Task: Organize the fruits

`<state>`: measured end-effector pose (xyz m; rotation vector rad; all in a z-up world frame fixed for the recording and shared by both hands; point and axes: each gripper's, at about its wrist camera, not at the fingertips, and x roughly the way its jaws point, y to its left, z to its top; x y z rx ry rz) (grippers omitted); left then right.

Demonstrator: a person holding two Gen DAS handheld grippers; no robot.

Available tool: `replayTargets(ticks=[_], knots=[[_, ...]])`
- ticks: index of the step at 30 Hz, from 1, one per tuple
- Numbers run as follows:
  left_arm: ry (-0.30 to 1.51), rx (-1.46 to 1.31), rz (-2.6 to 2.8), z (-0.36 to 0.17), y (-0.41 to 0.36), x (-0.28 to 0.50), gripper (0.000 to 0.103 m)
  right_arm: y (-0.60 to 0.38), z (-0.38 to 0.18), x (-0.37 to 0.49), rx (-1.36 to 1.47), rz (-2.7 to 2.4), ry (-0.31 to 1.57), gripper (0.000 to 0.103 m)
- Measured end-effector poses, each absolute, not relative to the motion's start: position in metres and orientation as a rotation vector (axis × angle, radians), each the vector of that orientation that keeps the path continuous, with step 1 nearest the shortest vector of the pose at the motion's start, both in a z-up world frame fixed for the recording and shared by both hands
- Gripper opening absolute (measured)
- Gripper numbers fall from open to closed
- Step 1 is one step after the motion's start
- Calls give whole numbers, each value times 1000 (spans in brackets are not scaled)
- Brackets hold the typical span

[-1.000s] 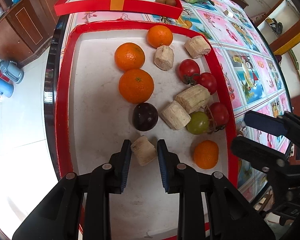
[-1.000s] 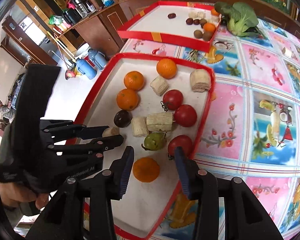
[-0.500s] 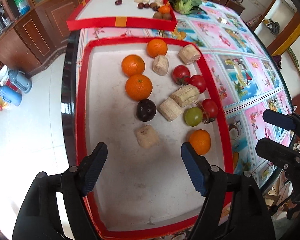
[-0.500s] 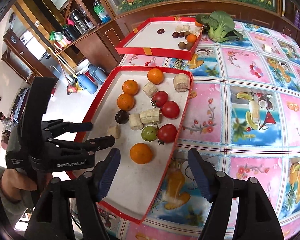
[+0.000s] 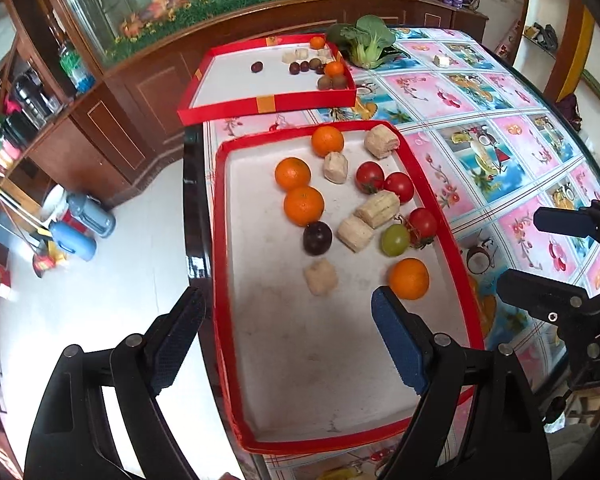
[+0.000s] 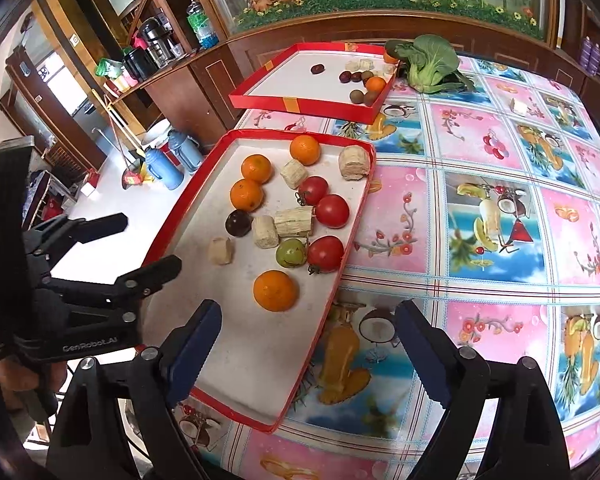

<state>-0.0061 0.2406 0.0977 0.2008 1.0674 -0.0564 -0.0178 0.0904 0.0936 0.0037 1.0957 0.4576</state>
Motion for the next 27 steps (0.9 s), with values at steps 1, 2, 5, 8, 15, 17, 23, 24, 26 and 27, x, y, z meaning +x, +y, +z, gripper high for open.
replayTargets(ticks=[1, 2, 5, 8, 15, 17, 23, 24, 26, 27], knots=[[1070, 192, -64, 99, 241, -5, 86, 90, 94, -18, 5, 454, 1095, 90], [1078, 174, -75, 100, 243, -5, 86, 91, 94, -18, 5, 450, 1091, 90], [1106, 93, -132, 100, 248, -4, 86, 93, 95, -20, -4, 443, 1084, 90], [1112, 102, -134, 99, 247, -4, 86, 94, 95, -22, -3, 441, 1080, 90], [1089, 100, -130, 103, 251, -3, 86, 97, 94, -22, 9, 429, 1079, 90], [1083, 104, -132, 104, 253, -3, 86, 98, 93, -22, 18, 429, 1081, 90], [1088, 92, -140, 103, 259, 1, 86, 102, 93, -22, 18, 427, 1080, 90], [1090, 93, -143, 102, 259, 1, 86, 104, 93, -22, 17, 427, 1079, 90], [1090, 90, -143, 103, 261, 2, 86, 106, 93, -22, 15, 427, 1078, 90], [1090, 86, -145, 103, 262, 2, 86, 107, 93, -22, 14, 427, 1077, 90]])
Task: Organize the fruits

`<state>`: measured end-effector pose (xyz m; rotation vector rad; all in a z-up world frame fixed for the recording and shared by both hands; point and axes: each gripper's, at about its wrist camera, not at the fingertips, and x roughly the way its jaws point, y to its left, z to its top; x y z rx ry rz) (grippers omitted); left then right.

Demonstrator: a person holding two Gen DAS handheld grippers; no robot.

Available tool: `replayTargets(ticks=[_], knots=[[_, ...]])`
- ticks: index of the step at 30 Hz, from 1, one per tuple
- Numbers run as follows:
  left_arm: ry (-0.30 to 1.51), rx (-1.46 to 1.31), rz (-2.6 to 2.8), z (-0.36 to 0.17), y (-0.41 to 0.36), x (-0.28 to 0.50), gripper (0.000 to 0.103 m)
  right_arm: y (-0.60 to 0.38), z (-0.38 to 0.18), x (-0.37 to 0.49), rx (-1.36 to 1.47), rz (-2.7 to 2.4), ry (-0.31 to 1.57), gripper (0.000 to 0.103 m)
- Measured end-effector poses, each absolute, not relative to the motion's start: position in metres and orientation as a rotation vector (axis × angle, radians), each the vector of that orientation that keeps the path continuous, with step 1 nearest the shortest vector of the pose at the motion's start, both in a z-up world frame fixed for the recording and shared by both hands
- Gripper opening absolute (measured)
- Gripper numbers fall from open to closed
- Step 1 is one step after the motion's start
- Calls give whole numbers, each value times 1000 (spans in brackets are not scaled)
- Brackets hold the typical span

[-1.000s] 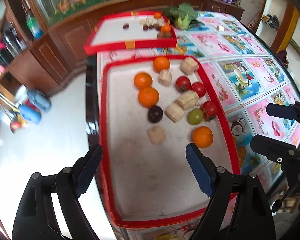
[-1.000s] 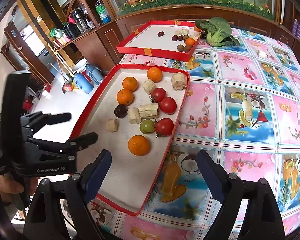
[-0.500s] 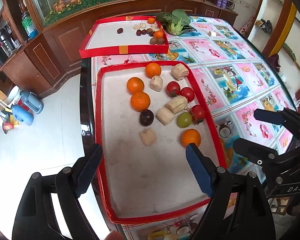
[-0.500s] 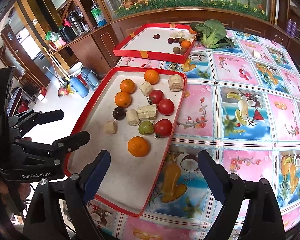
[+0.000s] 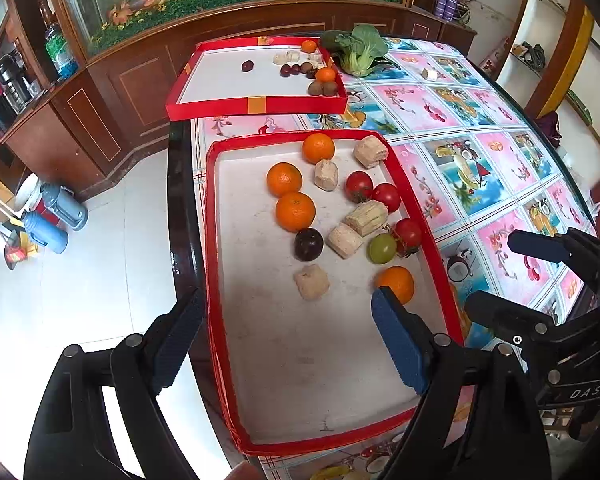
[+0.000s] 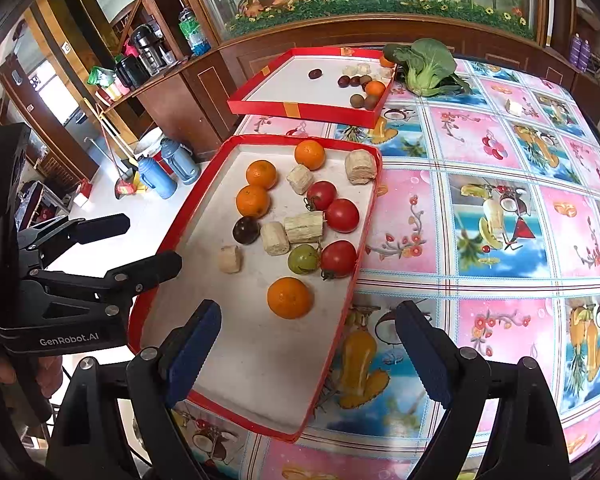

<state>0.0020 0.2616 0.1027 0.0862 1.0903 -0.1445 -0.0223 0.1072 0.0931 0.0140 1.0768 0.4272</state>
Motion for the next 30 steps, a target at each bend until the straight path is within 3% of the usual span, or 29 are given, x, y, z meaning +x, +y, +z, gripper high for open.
replayTargets(ticks=[30], knots=[[1102, 36, -162, 102, 272, 5, 86, 115, 97, -23, 5, 439, 1060, 90]])
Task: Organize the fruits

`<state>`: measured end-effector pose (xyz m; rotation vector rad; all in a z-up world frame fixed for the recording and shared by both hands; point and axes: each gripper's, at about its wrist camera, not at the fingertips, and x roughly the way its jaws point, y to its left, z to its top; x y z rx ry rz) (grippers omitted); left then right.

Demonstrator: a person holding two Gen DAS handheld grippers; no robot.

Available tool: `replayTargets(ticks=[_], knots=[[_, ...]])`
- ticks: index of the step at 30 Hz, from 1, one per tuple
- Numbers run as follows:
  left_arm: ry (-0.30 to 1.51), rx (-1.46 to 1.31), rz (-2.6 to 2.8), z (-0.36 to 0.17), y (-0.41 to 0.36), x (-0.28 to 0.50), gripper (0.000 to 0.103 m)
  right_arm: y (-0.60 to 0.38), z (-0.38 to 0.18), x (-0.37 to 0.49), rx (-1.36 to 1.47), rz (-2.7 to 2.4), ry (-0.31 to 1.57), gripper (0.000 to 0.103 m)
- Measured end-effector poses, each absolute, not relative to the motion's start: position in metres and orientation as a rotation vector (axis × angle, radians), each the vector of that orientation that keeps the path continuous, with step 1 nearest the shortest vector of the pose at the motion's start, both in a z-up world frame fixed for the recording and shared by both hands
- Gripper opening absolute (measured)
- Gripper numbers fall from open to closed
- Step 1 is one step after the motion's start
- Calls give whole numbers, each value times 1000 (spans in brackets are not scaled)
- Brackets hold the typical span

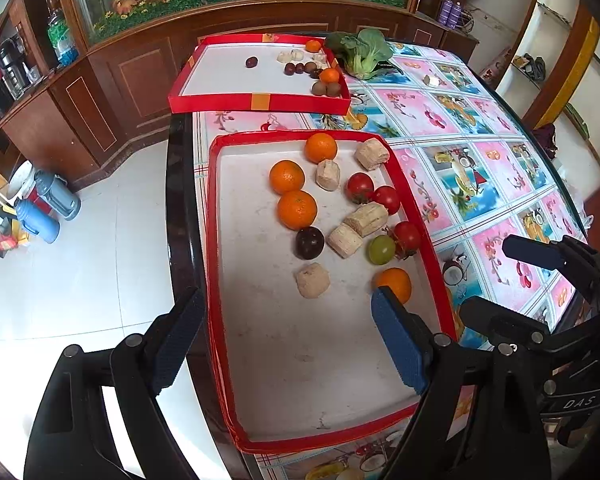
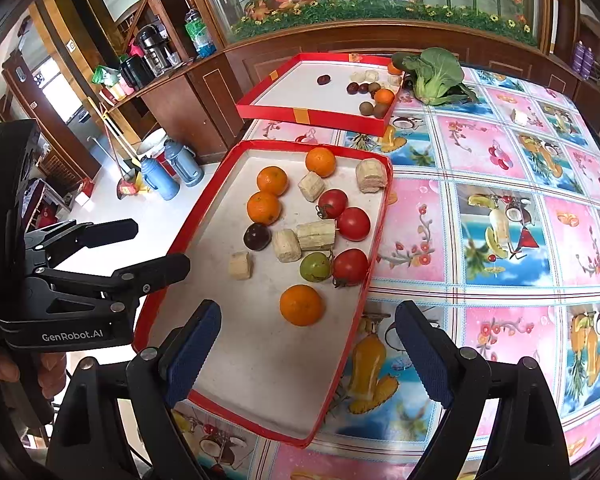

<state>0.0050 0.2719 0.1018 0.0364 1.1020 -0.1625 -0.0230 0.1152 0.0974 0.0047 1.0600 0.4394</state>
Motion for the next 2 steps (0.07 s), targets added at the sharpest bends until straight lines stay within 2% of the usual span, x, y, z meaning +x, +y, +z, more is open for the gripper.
replayTargets(ticks=[2], knots=[[1107, 39, -162, 101, 272, 5, 86, 115, 97, -23, 4, 442, 1060, 90]])
